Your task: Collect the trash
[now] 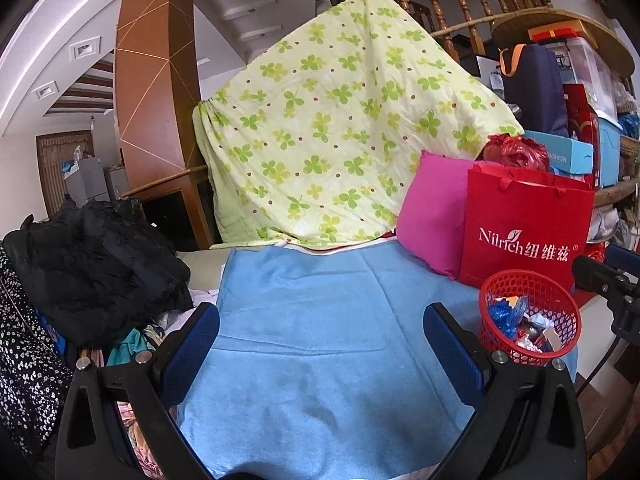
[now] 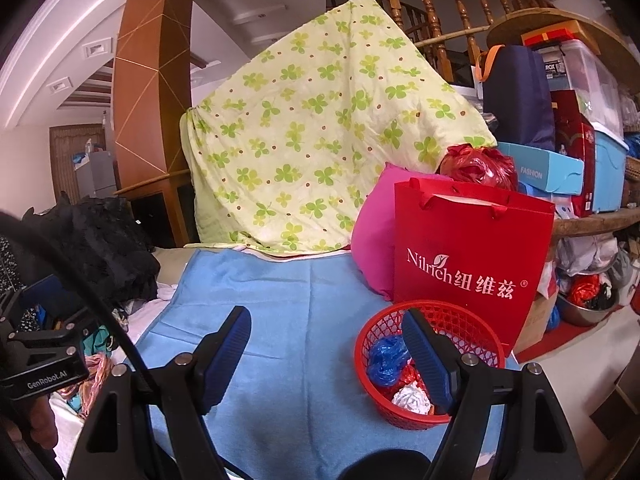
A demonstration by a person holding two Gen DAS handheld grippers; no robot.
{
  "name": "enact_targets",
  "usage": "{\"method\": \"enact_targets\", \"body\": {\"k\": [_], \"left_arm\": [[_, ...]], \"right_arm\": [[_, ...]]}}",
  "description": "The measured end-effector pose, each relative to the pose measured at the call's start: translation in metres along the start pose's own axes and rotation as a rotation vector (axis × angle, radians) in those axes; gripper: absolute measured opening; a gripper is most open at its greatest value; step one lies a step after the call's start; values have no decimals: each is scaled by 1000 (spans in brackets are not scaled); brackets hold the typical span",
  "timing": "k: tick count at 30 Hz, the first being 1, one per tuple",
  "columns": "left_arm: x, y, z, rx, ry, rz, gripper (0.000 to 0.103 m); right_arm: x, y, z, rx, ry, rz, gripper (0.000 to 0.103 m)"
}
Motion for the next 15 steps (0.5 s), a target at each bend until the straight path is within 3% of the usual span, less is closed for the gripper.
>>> {"method": "enact_targets", "body": {"k": [10,15], "left_arm": [[3,-3,-4,-5,10,-10,101],[4,0,-7,-57,-10,-29,101]], "right_arm": [[8,-6,-9,8,23,-5,81],[9,-11,-10,10,19,-13,82]]}}
Point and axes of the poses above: each gripper's, at about its wrist camera, not at the fingertips, and z roughly the way its jaws point, y to its right, x to its top, the point moved 9 cm from there along z, roughly the way its jaws point, and after that the axes turned 7 degrees about x, right-handed, at the moved point
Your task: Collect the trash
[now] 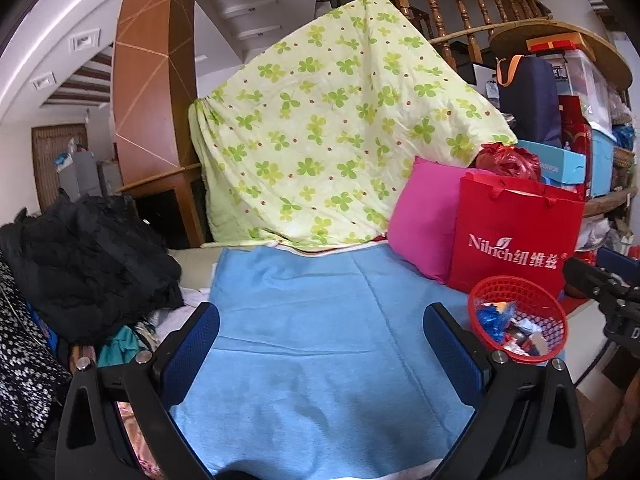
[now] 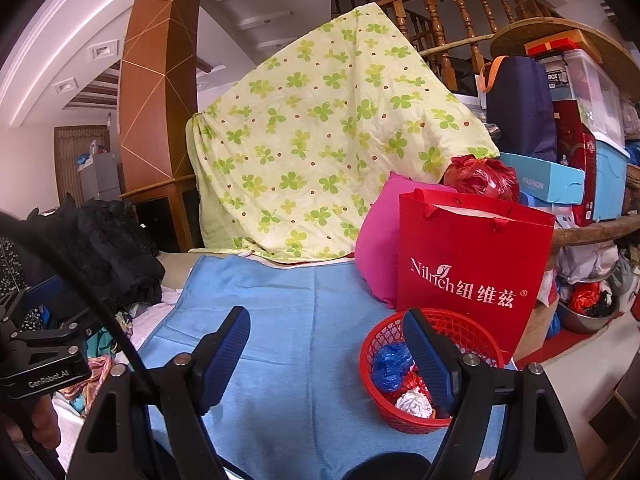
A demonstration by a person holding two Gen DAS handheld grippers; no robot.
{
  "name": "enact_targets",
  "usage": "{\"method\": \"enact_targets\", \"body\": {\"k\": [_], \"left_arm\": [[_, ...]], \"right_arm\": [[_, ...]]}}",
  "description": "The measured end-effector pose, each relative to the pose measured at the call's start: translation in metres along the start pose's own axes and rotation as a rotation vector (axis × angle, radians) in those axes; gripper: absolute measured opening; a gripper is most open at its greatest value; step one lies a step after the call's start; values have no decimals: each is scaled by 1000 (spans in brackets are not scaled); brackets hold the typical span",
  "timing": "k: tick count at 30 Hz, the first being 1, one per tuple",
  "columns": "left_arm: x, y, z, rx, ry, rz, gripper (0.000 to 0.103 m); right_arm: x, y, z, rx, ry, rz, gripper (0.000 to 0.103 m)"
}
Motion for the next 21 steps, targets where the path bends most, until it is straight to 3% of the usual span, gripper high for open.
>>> {"method": "enact_targets", "body": {"k": [9,16,21], "left_arm": [[-4,-2,4,-93,-76,-106,101],[-8,-11,13,-46,-87,-143,102],[-7,-21,10,16,-50,-165,102]], "right_arm": [[0,-3,4,5,-8,-11,82],[0,-4,4,4,-9,-9,82],[-2,-3,7,5,-14,-4,82]]}}
Point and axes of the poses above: each gripper's, at about its wrist camera, not at the fingertips, and z roughly the way its jaws point, y to its right, x to its top, the point moved 9 cm from there along z, roughly the way its jaws point, and after that the axes turned 7 degrees about x, right-handed, at the moved point
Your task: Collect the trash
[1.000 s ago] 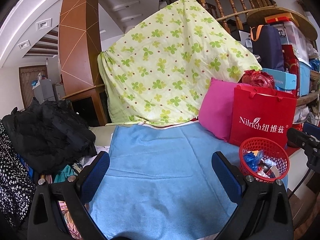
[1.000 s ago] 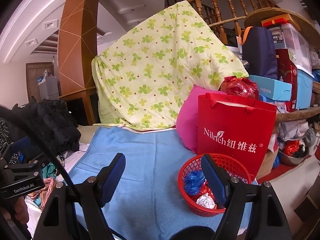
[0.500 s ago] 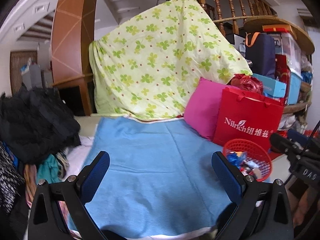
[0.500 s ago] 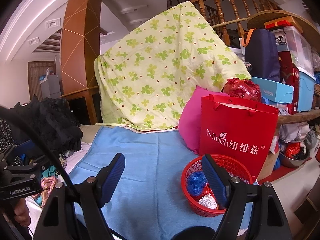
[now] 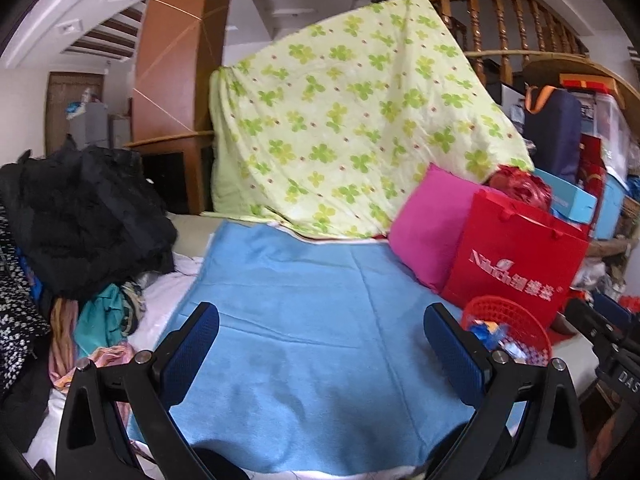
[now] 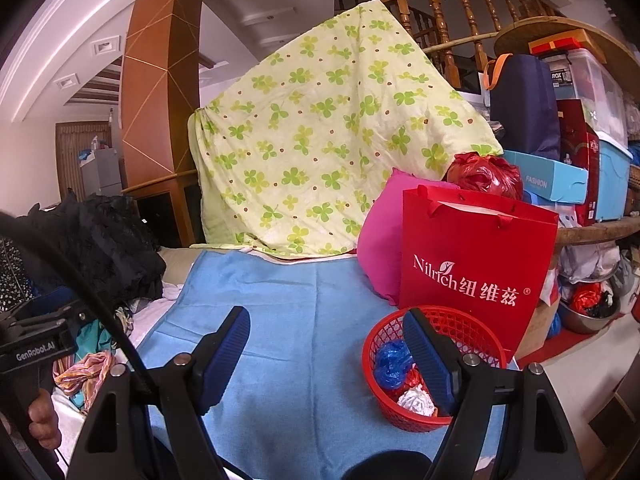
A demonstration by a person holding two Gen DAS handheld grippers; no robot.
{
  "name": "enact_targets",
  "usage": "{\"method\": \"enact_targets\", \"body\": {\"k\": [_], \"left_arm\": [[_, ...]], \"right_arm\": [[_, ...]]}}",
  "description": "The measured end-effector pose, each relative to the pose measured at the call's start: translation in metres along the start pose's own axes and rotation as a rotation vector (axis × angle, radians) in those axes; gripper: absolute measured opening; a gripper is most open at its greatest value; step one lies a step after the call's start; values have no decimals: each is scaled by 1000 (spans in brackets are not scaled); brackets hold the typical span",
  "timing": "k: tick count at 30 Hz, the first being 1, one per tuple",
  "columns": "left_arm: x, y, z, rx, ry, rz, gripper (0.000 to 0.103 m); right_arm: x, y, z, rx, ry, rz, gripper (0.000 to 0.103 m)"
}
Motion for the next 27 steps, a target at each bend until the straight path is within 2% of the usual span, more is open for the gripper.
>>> {"method": "enact_targets", "body": {"k": [4,7,13,17,27], "left_arm": [[3,-4,-4,48,36,6,102],[-3,-5,2,43,-33,-3,102],[-15,-5,11,69,-109,80,102],[-10,-6,2,91,-47,103,102],[-8,-19,-2,100,-22,31,102]], "right_arm": [[-4,3,2,5,-2,6,82],[-4,3,2,8,-3,4,82],[-5,-3,0,13,10,-9,82],[-5,-6,0,15,10,-14,82],[-2,-14,2,19,9,-29,82]]}}
Point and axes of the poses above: each gripper's, at about its wrist camera, not at the fingertips, and z roughly the way its jaws point, y to its right, x to its top, the point moved 9 cm from there along z, roughly the way its jaws point, and after that the axes turned 7 degrees about x, right-handed, at the moved point
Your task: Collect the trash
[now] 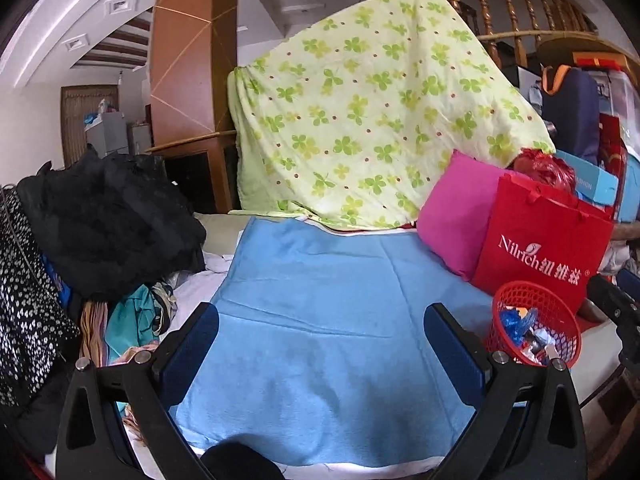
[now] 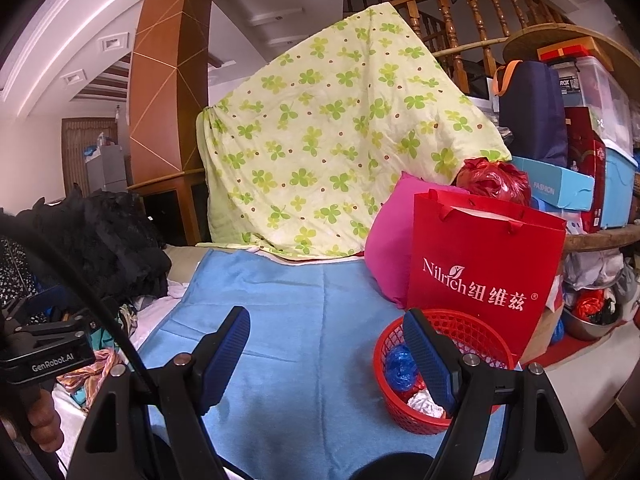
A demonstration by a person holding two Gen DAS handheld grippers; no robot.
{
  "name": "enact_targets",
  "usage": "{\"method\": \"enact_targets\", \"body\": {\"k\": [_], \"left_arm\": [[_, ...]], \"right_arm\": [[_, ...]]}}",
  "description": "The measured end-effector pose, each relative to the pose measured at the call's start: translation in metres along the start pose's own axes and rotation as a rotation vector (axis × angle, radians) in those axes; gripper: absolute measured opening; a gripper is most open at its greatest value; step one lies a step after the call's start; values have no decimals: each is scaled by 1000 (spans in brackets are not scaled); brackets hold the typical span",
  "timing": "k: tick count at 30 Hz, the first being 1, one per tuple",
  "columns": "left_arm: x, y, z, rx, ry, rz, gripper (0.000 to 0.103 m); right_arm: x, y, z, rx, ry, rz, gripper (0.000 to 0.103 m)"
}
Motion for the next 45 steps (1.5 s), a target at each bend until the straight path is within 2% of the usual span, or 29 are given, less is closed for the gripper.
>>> {"method": "enact_targets", "body": {"k": [4,7,12,17,28,37,45], "left_arm": [[0,-2,-7,-25,57,-63,102],[0,-5,-7,-21,63,-78,102],[1,-8,-5,27,79,-56,102],[2,-3,-8,40,87,-18,102],[5,7,-17,52,106,31,102],[-2,14,5,65,64,56,102],[-6,11,12,74,40,55,102]], "right_arm": [[1,-2,0,9,1,-2,82],[1,-4,2,8,-3,-9,82],[-2,2,8,5,-25,20,82],[-7,14,15,17,-56,83,82],[-2,23,5,22,-23,104,82],[-16,27,25,15,-83,99,82],[-18,23,36,30,-92,98,82]]}}
Point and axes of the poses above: each gripper's, at about its wrist camera, not at the fingertips, and z roughly the way its jaws point, y to its right, x to its top, the point moved 9 cm from there along z, roughly the way its jaws point, and after that the axes turned 7 degrees about x, right-handed, at the moved point
